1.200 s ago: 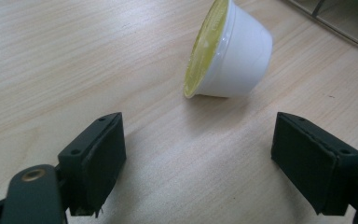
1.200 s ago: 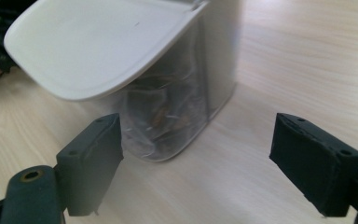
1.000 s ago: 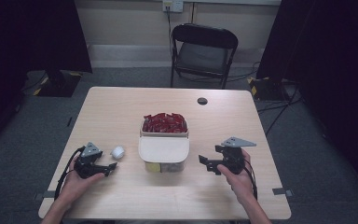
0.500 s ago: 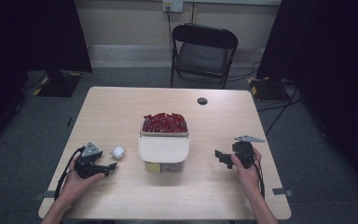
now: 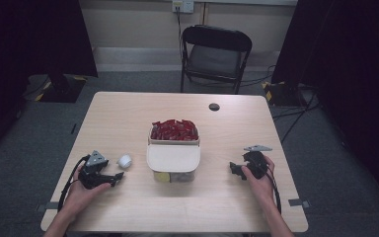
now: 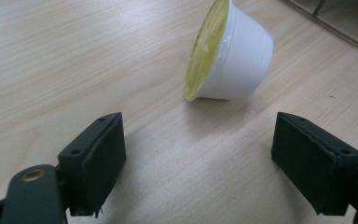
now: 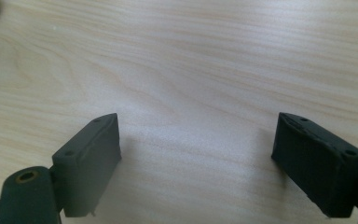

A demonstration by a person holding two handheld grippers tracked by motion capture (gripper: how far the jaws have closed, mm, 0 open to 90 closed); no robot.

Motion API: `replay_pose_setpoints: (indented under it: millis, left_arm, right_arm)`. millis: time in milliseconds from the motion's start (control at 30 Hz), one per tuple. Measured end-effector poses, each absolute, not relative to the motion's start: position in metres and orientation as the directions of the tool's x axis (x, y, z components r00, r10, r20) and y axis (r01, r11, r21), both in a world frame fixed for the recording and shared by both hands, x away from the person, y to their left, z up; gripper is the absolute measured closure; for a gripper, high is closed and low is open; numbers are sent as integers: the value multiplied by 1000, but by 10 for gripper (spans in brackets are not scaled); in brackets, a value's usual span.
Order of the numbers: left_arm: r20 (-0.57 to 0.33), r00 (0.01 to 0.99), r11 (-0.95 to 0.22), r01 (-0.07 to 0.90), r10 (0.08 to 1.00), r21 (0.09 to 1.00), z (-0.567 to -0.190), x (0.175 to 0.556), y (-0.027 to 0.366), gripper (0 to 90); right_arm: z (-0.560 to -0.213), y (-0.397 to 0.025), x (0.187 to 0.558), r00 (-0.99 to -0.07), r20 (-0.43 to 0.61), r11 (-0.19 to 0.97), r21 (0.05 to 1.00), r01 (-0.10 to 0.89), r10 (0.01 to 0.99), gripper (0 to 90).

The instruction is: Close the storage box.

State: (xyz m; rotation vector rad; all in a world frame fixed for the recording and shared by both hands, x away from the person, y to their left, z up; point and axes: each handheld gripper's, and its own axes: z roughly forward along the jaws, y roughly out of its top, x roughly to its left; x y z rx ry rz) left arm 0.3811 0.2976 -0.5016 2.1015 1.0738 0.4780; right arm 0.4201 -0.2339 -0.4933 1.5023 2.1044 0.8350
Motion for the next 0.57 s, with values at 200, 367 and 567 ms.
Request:
replay_pose_setpoints:
  millis: [200,367,567]
  left_arm:
    - [4,585,-396,545,811,739,-502,381,298,171]
    - [0,582,-391,546,813,741,-502,381,297,171]
    - [1,582,-391,546,813,741,-502,381,297,171]
  right_arm:
    - [-500,-229,419,-318,-9,229,713,662,948,58]
    - [-501,-229,417,-316,-9,225,721,655,949,55]
    - [-501,-230,416,-294,-14,213,722,659,956,49]
